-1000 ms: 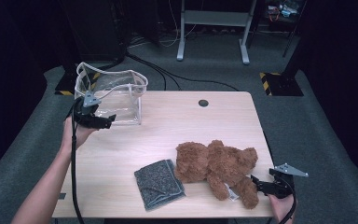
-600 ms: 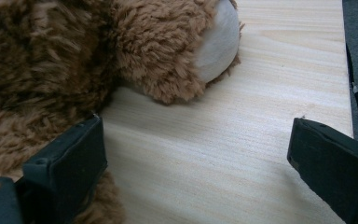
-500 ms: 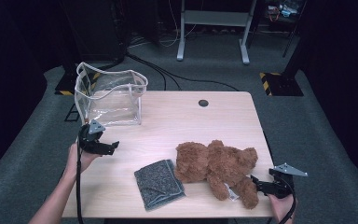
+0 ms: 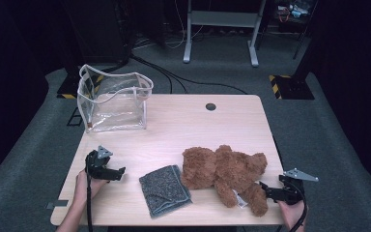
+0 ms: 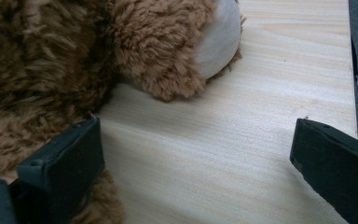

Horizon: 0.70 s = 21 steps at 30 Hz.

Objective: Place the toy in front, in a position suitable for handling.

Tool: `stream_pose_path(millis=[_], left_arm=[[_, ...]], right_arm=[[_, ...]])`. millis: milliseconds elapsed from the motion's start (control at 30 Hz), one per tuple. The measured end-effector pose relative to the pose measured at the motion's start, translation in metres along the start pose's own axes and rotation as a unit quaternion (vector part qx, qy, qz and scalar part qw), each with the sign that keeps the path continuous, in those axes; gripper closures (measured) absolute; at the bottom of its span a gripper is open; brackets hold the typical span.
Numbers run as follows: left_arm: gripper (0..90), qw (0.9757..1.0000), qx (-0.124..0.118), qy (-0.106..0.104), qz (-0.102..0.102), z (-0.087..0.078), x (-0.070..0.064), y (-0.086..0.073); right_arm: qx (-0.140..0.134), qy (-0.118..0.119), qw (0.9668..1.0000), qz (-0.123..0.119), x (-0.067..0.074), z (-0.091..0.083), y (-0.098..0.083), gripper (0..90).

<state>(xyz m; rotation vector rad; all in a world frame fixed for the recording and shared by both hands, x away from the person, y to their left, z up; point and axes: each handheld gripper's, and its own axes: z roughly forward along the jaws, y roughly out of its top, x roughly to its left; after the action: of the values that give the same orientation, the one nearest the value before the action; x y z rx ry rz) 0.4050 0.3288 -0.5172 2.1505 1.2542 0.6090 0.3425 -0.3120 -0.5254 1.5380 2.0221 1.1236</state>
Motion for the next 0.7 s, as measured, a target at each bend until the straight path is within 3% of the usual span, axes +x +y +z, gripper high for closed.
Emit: stream_pose_path(millis=[233,367,400,700], left_arm=[[0.3,0.9994,-0.021,-0.002,-0.027,0.002,0.001,-0.014],[0.2,0.9981,-0.029,-0.017,-0.052,0.003,0.004,-0.019],[0.1,0.9978,-0.036,-0.016,-0.053,0.003,0.003,-0.02],[0.3,0.998,-0.028,-0.015,-0.055,0.0,0.001,-0.021]], right_arm=[[0.011,-0.004,0.9999,0.007,0.002,-0.002,0.001,1.1],[0.013,-0.007,0.9999,0.002,0.004,-0.007,0.004,2.5],[0.013,-0.007,0.9999,0.0,0.005,-0.009,0.006,2.3],[0.007,-0.002,0.9999,-0.013,0.023,-0.035,0.031,0.0]])
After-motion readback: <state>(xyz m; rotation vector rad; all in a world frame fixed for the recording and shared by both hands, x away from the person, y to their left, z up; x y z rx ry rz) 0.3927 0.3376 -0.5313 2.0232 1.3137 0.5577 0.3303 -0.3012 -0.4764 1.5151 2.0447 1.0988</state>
